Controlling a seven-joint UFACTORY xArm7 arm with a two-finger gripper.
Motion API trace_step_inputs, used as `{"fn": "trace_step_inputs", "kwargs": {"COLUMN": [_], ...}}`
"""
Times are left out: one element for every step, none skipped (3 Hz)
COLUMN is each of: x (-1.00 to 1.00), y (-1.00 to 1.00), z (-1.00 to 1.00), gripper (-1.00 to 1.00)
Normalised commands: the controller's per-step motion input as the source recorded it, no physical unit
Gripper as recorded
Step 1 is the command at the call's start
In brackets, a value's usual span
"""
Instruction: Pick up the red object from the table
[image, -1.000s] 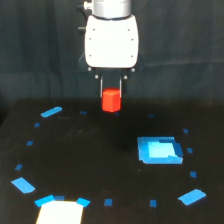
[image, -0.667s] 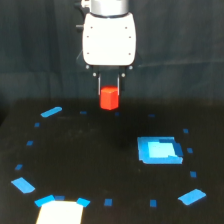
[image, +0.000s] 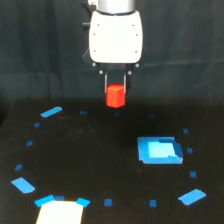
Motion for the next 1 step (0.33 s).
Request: {"fn": "trace_step_inputs", "kwargs": {"x": [0.36], "y": [0.04], "z": [0.37], "gripper": [-0.78]}}
